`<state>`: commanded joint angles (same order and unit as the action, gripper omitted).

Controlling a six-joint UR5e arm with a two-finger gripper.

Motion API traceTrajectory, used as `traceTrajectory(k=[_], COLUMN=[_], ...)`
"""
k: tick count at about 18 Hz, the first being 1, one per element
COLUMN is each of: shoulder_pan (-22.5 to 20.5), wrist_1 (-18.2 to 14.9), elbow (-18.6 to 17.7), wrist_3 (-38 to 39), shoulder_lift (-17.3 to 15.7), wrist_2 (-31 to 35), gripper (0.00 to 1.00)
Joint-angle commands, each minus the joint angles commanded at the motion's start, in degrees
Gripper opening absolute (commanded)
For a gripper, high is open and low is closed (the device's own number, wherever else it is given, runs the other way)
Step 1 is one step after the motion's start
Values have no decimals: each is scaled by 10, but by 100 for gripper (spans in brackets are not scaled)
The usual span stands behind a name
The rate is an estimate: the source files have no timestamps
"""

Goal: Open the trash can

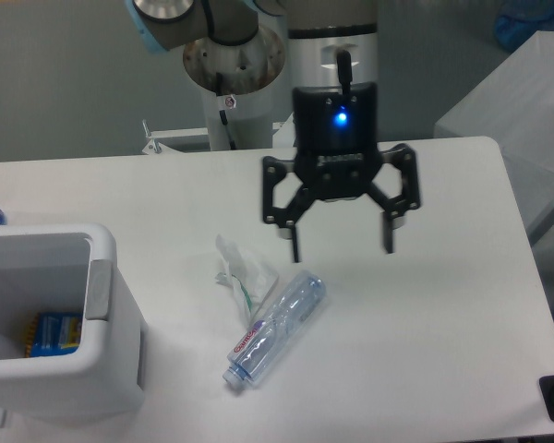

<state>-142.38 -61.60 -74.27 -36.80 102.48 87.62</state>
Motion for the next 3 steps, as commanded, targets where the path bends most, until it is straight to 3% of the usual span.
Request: traceTrajectory(k=[3], shoulder_pan=[-19], wrist_1=[-2], elbow=[-9], wrist_3=[-20], shoulder_lift=[-5], wrist_2=[4], gripper=[100])
